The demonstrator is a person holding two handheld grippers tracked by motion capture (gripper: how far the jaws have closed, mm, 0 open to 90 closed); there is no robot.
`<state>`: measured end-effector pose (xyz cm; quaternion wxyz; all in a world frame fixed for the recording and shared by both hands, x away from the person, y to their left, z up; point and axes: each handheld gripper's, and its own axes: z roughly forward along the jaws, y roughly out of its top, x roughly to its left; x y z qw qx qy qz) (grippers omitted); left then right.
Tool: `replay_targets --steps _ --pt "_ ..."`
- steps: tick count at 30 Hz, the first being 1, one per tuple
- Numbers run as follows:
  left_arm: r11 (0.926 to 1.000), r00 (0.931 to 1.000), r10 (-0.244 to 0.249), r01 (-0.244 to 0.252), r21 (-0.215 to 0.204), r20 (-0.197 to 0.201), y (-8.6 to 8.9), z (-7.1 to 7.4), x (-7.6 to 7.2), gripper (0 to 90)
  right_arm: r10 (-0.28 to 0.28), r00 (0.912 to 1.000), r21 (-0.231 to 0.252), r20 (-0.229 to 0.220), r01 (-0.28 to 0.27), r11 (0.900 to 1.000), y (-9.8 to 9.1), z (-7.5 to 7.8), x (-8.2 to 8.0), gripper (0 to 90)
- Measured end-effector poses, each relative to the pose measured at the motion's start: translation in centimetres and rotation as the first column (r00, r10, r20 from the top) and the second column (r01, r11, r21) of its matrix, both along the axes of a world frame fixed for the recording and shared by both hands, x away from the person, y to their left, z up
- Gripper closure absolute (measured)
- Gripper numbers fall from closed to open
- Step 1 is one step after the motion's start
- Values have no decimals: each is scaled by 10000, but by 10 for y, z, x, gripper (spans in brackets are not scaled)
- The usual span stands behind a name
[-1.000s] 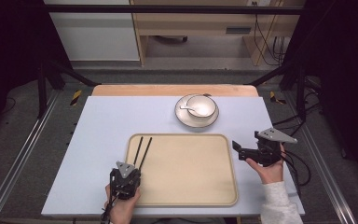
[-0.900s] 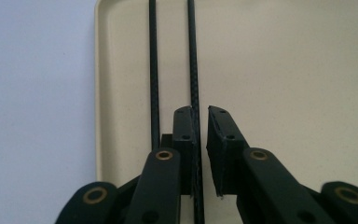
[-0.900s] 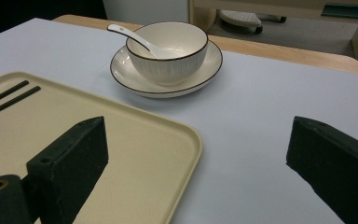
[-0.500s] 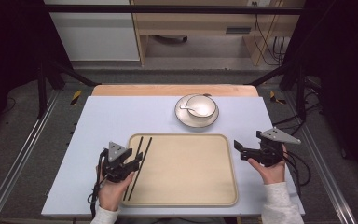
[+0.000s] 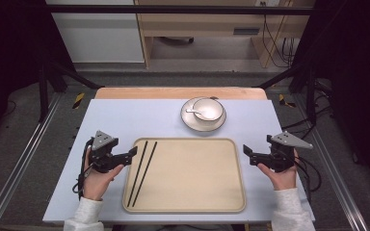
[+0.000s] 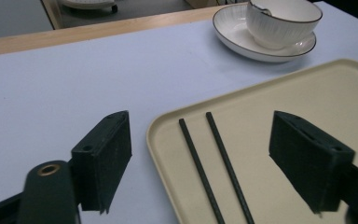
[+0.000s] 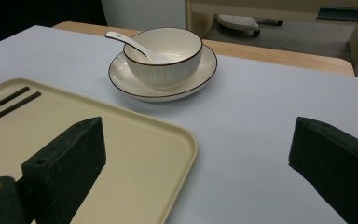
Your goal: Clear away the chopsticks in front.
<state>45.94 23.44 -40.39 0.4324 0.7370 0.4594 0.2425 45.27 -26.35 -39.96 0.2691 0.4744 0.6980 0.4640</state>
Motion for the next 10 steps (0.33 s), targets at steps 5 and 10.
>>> replay_targets --steps 5,10 --pt "9997 10000 11 -12 260 55 12 -7 -2 144 -81 10000 7 -31 81 10000 -2 -1 0 38" --pt "9994 9994 332 -332 115 -30 27 -12 -4 129 -112 9999 -112 -86 111 9999 -2 -3 0 36"
